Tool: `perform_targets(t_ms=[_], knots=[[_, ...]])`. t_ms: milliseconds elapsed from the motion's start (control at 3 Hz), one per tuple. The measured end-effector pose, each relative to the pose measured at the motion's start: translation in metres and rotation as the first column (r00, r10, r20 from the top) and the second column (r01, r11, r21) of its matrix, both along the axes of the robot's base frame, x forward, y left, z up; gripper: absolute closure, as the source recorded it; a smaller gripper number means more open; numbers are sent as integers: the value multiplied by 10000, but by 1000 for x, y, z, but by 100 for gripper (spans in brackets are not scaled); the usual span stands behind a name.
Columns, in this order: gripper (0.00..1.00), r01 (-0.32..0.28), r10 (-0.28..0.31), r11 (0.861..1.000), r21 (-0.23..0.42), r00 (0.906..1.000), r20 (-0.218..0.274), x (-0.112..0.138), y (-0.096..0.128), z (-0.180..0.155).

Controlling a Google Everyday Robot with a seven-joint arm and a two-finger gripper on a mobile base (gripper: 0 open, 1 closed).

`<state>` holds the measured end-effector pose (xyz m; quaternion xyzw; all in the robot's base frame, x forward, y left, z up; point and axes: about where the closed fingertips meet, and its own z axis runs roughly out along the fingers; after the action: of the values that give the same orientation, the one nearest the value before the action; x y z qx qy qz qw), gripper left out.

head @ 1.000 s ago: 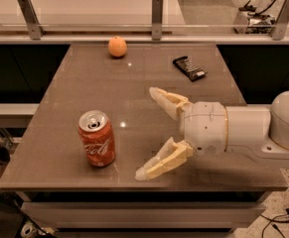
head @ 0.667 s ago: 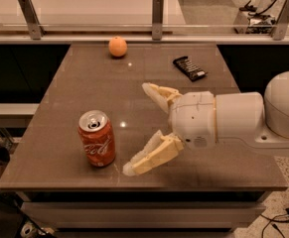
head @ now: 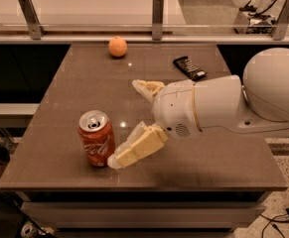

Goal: Move coke can near orange

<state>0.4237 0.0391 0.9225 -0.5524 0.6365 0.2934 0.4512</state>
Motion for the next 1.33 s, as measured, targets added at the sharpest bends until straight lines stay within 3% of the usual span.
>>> perform_targets(t_ms=[667, 1000, 1333], knots=[[0, -176, 156, 9970, 751, 9995, 264, 8, 25, -27], [0, 50, -85, 9925, 1223, 9996, 285, 1, 32, -36], [0, 240, -252, 9831, 1813, 9997, 45, -2, 36, -43]])
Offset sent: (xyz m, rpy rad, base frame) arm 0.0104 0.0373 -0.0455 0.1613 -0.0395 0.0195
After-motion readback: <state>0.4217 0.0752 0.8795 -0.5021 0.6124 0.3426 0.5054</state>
